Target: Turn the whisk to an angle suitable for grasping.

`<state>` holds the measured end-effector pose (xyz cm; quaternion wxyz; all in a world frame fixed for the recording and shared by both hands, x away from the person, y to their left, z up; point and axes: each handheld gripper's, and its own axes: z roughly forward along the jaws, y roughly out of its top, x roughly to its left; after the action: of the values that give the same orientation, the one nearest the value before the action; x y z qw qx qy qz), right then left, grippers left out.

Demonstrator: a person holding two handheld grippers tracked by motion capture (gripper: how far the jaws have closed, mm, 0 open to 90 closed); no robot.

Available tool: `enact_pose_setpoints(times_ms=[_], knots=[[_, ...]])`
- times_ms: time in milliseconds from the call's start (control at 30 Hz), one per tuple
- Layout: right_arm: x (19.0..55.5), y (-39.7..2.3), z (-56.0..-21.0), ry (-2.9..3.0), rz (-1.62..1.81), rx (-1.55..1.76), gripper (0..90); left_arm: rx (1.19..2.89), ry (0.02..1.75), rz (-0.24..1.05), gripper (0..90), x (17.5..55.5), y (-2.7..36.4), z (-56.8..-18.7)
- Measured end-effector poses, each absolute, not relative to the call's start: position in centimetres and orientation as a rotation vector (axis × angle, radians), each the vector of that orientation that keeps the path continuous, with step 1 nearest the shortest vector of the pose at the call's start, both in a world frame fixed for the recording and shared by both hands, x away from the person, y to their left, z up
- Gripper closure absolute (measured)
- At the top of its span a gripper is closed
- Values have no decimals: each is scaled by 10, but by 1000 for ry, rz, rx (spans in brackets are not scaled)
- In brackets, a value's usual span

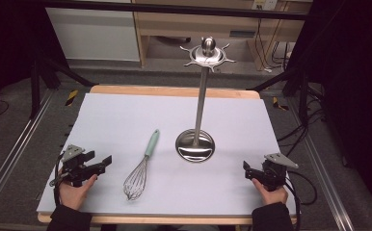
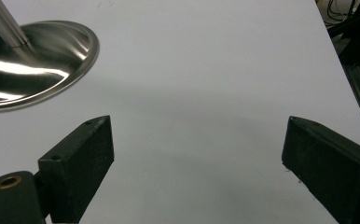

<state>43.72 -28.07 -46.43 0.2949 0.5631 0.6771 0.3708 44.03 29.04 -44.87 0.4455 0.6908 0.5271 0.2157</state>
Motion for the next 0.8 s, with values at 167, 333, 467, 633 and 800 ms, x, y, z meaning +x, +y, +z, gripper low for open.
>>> enact_pose_setpoints(times_ms=[167, 333, 467, 633, 800], knots=[[437, -276, -465, 1842, 953, 1471, 75, 1723, 1285, 534, 276, 437, 284, -444], [437, -274, -466, 1866, 944, 1470, 72, 1740, 1266, 529, 311, 434, 275, -437], [433, -273, -462, 1848, 955, 1473, 62, 1758, 1246, 535, 323, 433, 268, -430], [431, -269, -461, 1850, 961, 1469, 64, 1780, 1219, 546, 324, 434, 261, -425], [429, -264, -460, 1860, 948, 1456, 72, 1801, 1196, 541, 322, 435, 252, -420]])
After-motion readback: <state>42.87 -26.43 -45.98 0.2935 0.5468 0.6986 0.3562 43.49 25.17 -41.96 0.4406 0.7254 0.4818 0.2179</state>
